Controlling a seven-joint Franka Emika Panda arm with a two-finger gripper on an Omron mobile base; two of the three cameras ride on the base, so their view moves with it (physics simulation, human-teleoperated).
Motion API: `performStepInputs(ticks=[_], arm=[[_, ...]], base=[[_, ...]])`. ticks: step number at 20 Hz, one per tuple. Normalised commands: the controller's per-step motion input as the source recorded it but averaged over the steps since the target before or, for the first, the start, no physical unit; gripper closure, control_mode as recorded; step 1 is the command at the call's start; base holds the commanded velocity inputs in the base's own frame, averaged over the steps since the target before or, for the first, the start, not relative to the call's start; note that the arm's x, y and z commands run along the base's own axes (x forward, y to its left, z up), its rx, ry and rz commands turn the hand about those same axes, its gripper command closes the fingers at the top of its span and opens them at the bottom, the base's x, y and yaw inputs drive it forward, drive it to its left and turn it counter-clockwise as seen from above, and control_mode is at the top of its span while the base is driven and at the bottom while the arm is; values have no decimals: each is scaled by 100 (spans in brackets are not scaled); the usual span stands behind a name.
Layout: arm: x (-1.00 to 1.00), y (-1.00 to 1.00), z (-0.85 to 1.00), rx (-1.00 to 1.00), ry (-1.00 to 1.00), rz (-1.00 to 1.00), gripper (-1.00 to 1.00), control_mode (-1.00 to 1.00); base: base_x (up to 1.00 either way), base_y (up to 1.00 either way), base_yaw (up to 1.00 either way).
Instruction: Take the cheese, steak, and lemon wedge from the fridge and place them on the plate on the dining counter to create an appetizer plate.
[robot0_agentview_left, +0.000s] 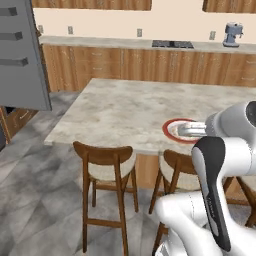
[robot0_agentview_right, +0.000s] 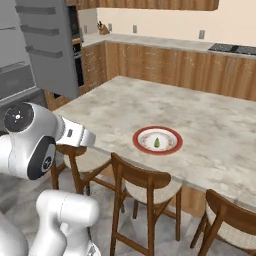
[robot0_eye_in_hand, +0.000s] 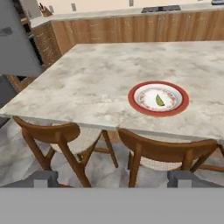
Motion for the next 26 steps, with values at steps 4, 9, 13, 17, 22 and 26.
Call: performStepInputs(ticks=[4,9,13,17,22,26], arm=[[0,0,0,0,0,0,-100,100],[0,0,0,0,0,0,-100,100],[0,0,0,0,0,0,-100,100],[0,0,0,0,0,0,-100,100],[0,0,0,0,0,0,-100,100],[0,0,0,0,0,0,-100,100]], base=[[0,100,25],[7,100,16],[41,100,21],[76,100,26],[100,90,27],[100,44,20]])
